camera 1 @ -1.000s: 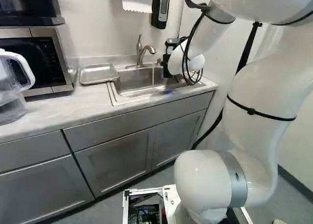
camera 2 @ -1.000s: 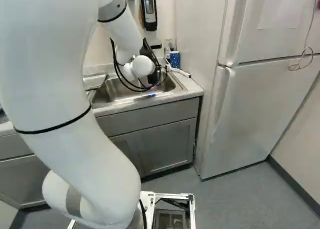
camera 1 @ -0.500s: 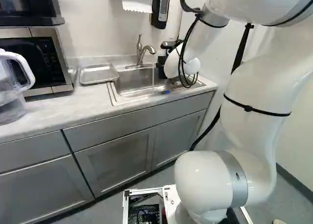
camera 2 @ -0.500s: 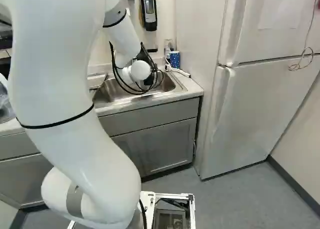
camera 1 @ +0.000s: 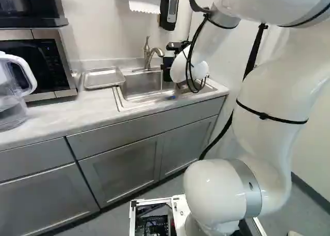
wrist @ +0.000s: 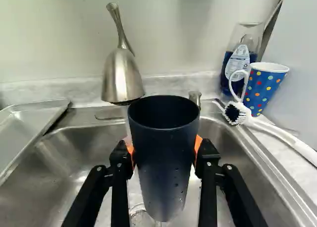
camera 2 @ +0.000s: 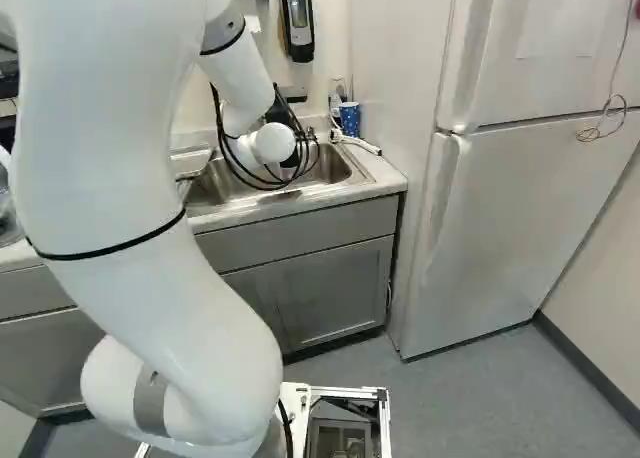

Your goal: Rinse the cup and place it in the tray

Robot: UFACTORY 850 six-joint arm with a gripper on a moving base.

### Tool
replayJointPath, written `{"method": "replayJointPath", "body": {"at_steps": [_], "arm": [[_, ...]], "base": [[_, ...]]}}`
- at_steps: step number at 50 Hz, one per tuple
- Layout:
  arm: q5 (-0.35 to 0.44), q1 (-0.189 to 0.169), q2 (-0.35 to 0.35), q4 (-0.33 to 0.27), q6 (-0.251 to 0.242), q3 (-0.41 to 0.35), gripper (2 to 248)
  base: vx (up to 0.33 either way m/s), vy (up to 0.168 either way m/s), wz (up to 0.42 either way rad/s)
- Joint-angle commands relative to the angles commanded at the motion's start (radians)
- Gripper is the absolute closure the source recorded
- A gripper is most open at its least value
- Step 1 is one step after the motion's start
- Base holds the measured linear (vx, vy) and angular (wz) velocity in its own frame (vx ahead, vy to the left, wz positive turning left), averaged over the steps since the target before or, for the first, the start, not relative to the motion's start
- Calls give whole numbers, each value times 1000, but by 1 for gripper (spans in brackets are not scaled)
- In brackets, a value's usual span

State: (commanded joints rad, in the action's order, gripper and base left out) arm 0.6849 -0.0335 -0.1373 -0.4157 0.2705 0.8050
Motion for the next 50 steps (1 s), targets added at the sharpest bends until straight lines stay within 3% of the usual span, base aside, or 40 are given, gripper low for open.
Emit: {"method": "replayJointPath", "body": {"at_steps": [50], "arm": [[0,66,-4,0,0,5,125]], "base": [[0,0,0]]}}
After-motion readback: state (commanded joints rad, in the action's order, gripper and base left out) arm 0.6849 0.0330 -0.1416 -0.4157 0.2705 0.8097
